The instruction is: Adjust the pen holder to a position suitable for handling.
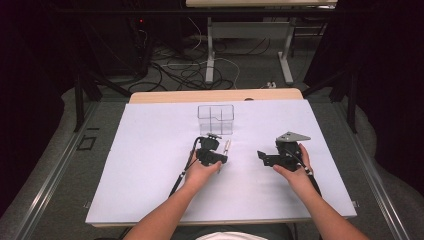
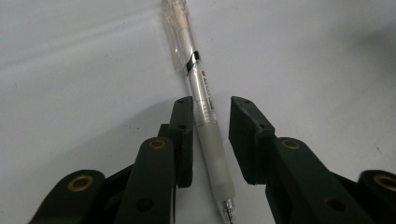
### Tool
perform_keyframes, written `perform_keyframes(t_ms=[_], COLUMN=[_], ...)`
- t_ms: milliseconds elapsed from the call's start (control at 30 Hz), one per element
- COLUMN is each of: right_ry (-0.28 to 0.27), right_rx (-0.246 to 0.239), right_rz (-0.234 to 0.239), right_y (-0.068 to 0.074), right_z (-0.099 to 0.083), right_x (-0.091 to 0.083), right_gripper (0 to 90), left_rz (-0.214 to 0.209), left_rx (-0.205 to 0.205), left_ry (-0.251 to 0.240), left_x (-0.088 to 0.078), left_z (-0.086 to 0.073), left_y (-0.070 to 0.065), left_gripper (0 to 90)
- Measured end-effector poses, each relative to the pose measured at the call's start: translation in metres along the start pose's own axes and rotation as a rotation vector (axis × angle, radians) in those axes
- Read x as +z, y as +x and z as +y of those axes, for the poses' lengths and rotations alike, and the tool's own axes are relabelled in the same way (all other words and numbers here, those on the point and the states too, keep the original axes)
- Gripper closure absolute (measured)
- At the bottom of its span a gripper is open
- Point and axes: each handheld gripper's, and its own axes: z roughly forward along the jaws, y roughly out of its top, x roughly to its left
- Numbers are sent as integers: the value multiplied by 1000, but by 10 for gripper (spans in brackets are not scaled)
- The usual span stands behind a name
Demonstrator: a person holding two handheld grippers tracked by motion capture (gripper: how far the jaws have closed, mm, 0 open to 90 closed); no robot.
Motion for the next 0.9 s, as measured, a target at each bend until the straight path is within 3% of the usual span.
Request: perform_keyframes(t_ms=[500, 900], right_ry=[2, 5], right_rx=[1, -12], right_rz=[1, 0], right_y=[0, 1], right_z=[0, -1], right_x=[1, 1], right_gripper=[149, 149], left_rz=[8, -25], left_rx=[-20, -88], left_ry=[27, 38], left_x=[0, 0], left_z=[1, 2], left_y=[-1, 1], left_gripper=[768, 800])
